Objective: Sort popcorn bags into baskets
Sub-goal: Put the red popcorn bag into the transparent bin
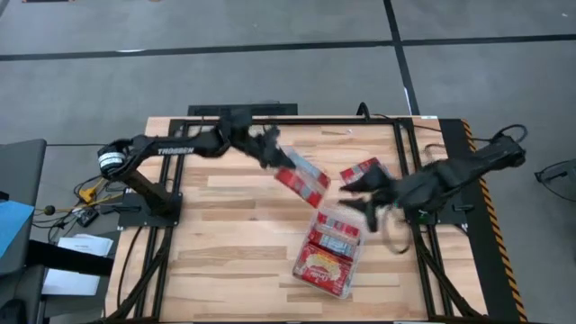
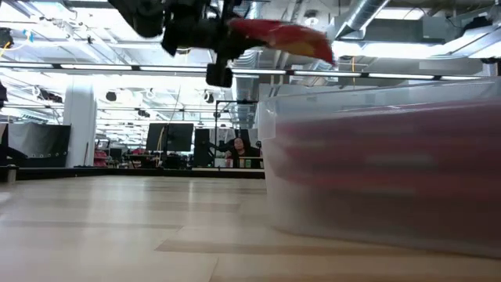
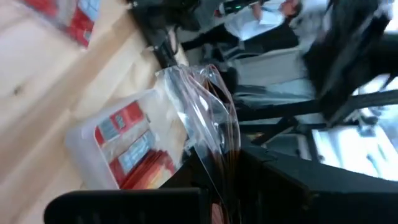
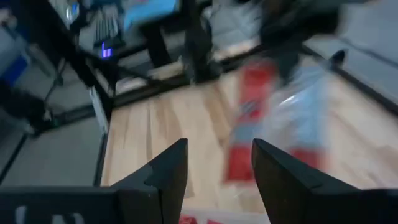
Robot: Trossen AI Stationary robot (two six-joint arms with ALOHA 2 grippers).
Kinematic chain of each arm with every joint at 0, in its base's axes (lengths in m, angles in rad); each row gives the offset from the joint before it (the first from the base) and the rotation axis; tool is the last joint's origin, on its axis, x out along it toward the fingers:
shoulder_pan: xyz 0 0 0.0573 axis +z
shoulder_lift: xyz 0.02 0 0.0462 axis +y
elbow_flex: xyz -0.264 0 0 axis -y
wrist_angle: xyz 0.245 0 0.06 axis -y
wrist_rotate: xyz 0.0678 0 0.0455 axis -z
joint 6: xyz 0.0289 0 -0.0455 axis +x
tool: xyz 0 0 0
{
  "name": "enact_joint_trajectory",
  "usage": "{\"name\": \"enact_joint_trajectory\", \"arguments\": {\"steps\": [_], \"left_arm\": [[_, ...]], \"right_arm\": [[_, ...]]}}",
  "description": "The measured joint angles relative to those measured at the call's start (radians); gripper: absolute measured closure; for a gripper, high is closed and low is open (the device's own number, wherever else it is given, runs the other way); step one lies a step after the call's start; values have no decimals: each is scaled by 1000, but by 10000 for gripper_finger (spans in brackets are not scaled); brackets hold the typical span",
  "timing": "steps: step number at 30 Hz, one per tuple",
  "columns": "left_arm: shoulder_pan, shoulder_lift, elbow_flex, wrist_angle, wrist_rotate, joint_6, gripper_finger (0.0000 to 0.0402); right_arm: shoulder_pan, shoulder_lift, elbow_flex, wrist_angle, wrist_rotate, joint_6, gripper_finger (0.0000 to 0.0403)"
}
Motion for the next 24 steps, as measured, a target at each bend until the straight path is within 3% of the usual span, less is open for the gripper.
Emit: {"name": "enact_joint_trajectory", "arguments": {"steps": [7,12,18,24], "left_arm": [[-267,10,0,-103,-458,114,390],[-395,62,-1,-75,-645,106,390],[-462,139,0,-5,-720,106,390],[-463,251,9,89,-648,46,390]], "right_arm": [[192,-205,0,-275,223,158,210],[306,-243,0,-394,332,268,216],[394,-223,0,-430,372,286,224],[420,-177,-1,-441,374,289,232]]}}
